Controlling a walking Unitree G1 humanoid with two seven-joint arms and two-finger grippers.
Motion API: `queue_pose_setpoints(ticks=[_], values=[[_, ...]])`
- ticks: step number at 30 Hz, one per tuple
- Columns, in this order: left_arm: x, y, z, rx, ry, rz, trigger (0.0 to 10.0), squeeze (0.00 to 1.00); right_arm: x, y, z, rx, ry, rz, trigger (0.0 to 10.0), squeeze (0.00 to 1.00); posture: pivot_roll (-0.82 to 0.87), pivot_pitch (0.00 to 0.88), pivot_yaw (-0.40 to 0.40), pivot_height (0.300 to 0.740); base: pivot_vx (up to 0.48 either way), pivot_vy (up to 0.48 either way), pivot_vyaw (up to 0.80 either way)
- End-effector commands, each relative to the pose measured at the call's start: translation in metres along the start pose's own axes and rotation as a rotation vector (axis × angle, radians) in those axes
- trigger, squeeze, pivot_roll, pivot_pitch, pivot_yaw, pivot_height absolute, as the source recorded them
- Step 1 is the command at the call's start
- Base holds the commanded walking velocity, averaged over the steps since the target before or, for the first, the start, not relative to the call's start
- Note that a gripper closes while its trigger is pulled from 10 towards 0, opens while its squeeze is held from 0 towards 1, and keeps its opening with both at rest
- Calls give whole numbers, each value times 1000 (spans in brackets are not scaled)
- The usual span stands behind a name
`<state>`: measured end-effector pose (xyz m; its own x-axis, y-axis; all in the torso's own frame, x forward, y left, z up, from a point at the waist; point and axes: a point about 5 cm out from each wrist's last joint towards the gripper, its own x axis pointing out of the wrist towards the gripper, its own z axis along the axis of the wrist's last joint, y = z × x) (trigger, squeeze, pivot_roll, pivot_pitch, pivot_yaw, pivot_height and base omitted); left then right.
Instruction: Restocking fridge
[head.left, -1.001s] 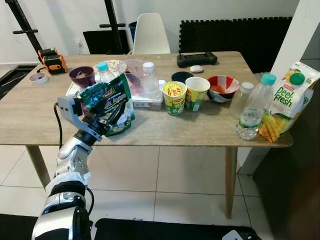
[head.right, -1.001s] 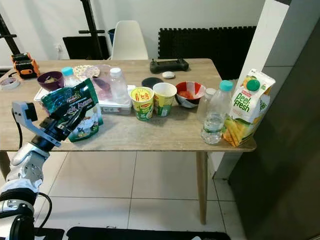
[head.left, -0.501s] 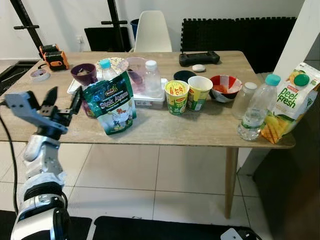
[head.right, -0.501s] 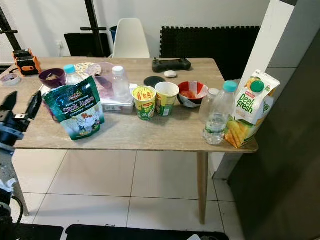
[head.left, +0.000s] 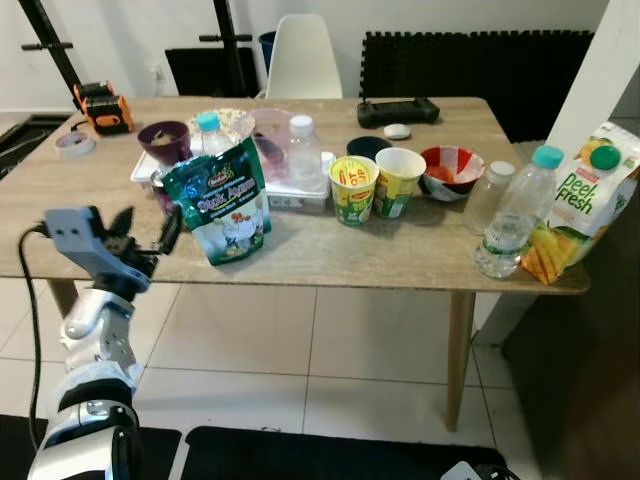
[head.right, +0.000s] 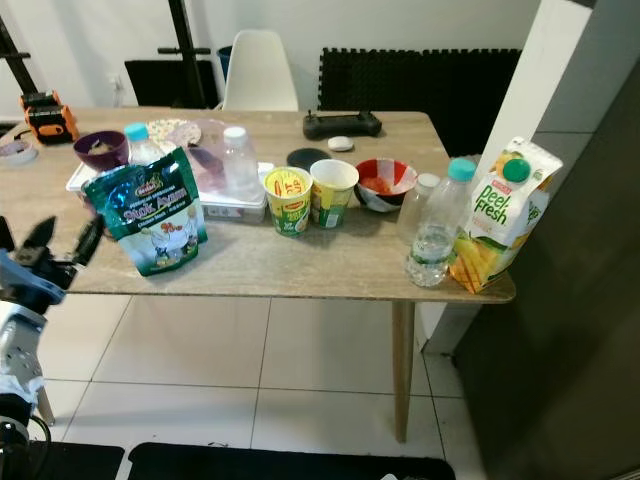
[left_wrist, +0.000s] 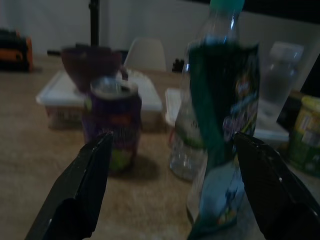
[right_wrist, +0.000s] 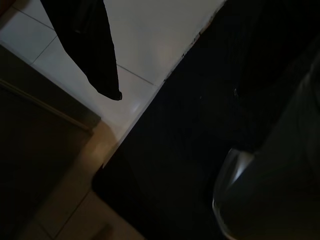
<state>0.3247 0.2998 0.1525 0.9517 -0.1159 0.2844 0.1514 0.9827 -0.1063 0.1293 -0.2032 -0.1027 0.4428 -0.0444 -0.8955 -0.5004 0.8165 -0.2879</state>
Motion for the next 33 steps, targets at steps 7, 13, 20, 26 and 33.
queue_pose_setpoints(ticks=[7, 13, 20, 26, 33], values=[[1, 3, 1, 9, 43, -48, 10000, 0, -5, -1, -21, -11, 30, -3, 10000, 0, -159, 229, -10, 740, 0, 0, 0], [11, -8, 6, -4, 38, -173, 10000, 0, -7, -4, -29, -12, 38, -12, 10000, 0, -176, 259, -13, 740, 0, 0, 0], [22, -29, 9, -7, 48, -341, 10000, 0, -7, -5, -24, -10, 16, -17, 10000, 0, -186, 271, -10, 740, 0, 0, 0], [29, -36, 9, -2, 73, -405, 10000, 0, -6, -4, -21, -11, 1, -16, 10000, 0, -193, 278, -8, 740, 0, 0, 0], [40, -39, 14, 27, 91, -405, 10000, 0, -7, -3, -24, -11, 0, -18, 10000, 0, -208, 289, -1, 740, 0, 0, 0]])
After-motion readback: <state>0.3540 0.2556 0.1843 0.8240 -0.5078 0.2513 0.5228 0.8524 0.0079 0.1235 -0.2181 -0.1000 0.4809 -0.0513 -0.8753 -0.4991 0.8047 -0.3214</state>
